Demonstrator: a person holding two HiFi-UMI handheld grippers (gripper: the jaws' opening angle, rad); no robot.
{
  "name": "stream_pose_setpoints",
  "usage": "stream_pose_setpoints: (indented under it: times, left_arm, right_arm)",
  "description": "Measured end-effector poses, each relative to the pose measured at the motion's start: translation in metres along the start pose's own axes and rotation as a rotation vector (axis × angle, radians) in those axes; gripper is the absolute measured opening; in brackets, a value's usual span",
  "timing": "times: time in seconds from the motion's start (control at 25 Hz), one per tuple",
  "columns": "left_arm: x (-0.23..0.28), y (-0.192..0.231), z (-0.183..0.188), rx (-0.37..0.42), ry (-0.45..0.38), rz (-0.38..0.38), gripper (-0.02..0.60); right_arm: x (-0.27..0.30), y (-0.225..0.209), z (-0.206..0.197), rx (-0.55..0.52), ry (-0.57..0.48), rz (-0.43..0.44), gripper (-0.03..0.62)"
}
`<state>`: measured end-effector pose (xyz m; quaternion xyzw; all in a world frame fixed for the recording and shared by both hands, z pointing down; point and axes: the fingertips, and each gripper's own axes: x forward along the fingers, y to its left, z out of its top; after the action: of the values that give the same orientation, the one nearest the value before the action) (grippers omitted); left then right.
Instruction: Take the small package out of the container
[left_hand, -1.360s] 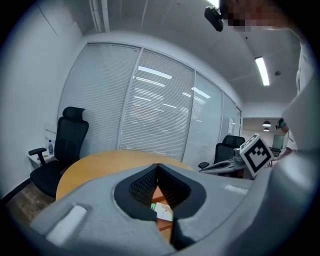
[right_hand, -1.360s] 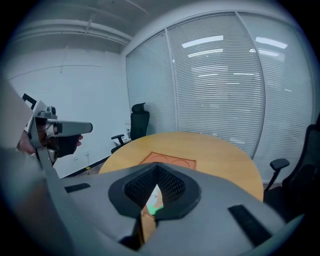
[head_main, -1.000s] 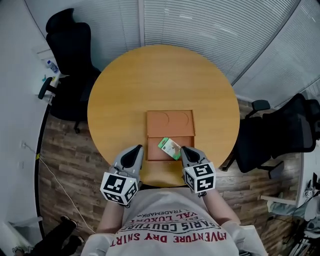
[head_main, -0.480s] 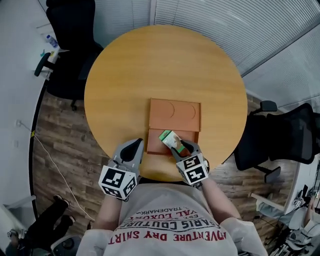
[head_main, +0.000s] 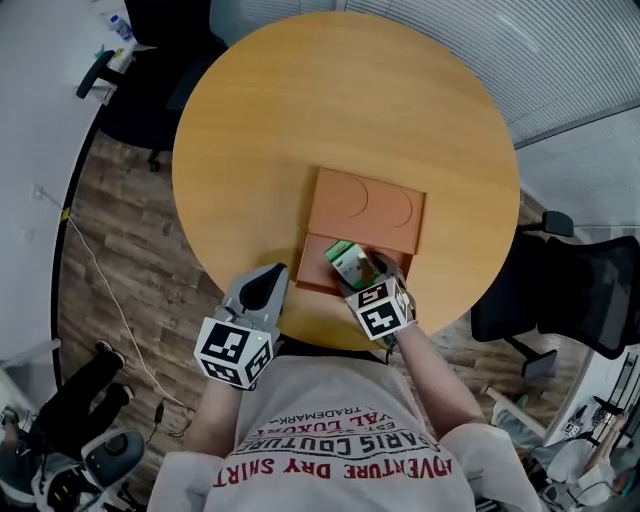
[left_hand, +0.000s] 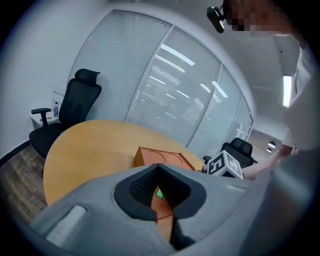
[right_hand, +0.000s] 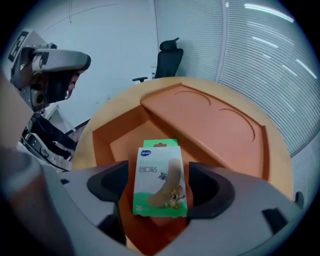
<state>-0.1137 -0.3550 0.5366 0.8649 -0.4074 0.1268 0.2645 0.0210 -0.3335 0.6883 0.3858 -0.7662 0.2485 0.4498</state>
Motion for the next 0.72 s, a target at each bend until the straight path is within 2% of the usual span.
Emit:
stream_pose_setpoints:
  times: [0.32, 0.52, 0.72]
  left_arm:
    - [-0.008, 0.018, -0.012, -0.024, 0.011, 0.044, 0.011]
    - [-0.005, 0.020, -0.013, 0.024, 0.019, 0.050, 0.011]
    - [0.000, 0.011, -0.010, 0.032, 0.021, 0.023, 0.011]
  right_arm:
    - [0.023, -0.001, -0.007, 0.011, 0.111, -0.019, 0.380]
    - [0.027, 0.000, -0.005, 0.019, 0.092, -0.026, 0.391]
    - [0.026, 0.000, -0.003, 0.032, 0.060, -0.026, 0.385]
